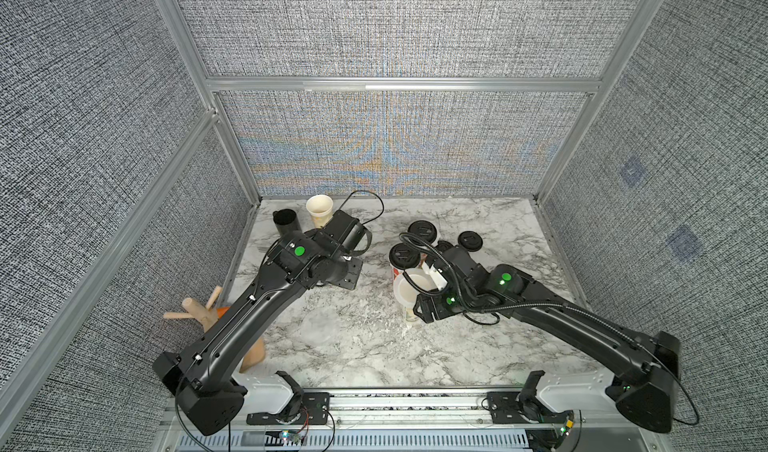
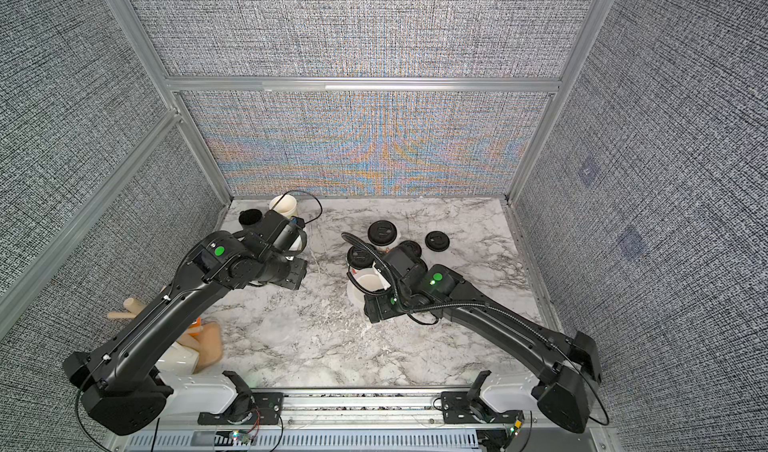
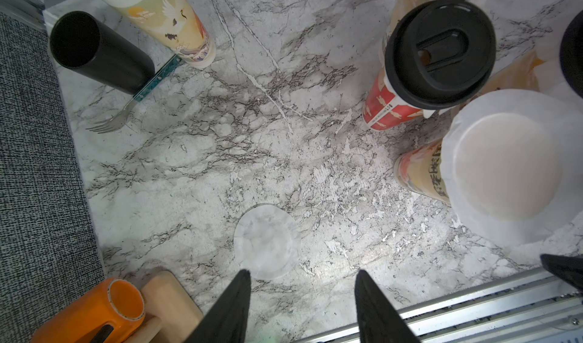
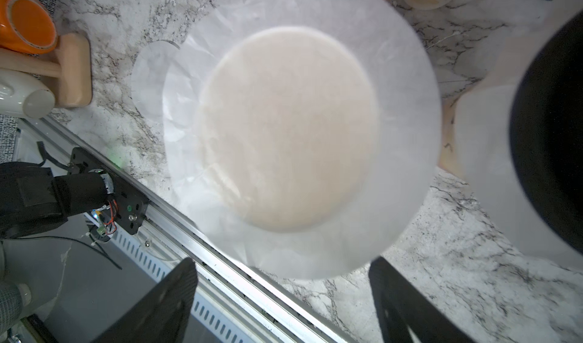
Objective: Put the leak-proof paper on the milk tea cups
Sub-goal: Adjust the leak-proof paper on the cup, then pick up the cup lid from the center of the board.
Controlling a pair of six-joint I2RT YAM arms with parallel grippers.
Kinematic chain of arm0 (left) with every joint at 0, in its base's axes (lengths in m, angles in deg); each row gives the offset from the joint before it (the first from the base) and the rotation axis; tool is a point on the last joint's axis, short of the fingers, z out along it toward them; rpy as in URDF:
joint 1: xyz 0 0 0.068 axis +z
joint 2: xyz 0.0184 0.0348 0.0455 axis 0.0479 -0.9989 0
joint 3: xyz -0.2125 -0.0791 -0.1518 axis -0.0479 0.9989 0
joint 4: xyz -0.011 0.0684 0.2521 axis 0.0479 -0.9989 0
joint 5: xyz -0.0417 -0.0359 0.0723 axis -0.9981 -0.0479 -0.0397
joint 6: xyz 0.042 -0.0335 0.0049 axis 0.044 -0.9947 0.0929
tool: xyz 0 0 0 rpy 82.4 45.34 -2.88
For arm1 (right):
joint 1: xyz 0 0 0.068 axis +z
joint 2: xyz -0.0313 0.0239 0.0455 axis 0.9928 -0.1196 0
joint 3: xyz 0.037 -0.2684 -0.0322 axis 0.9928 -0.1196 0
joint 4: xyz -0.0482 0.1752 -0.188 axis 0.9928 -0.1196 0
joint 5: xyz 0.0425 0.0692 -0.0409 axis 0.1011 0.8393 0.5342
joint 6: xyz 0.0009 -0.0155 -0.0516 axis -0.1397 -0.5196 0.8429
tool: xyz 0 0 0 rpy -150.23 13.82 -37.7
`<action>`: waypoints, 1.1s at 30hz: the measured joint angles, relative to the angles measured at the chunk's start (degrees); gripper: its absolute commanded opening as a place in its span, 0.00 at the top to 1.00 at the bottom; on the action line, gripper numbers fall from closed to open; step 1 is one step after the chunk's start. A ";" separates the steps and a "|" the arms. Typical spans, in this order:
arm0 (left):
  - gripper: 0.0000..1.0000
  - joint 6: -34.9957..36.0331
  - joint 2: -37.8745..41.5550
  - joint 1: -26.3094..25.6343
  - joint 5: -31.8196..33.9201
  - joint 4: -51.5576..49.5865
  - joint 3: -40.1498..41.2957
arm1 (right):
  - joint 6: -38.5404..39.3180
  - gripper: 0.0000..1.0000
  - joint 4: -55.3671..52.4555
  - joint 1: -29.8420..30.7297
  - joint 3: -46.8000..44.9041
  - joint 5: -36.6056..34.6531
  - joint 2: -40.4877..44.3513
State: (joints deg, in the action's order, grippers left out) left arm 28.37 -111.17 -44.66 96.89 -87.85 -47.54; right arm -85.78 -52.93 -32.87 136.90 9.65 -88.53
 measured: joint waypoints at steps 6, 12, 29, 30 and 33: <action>0.34 0.00 0.13 0.15 -0.33 0.04 -0.55 | 0.98 0.12 -3.78 -2.56 4.87 -0.94 6.43; 0.22 -0.17 0.66 0.39 -3.02 2.47 1.49 | 6.69 0.10 -5.40 -23.87 14.49 -4.92 6.95; 0.09 -2.14 2.73 2.32 -6.32 7.80 4.09 | 15.69 0.09 2.08 -44.65 37.35 -0.72 -43.06; 0.09 -2.16 2.56 2.43 -6.34 7.80 4.09 | 15.74 0.09 1.79 -44.63 39.69 -0.79 -45.53; 0.09 -2.43 2.03 2.80 -6.34 7.82 4.11 | 16.06 0.09 0.72 -44.28 46.05 -2.05 -52.19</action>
State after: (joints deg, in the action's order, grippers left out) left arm 25.95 -109.13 -41.86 90.56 -80.02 -43.43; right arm -69.72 -52.21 -77.16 182.95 7.59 -140.73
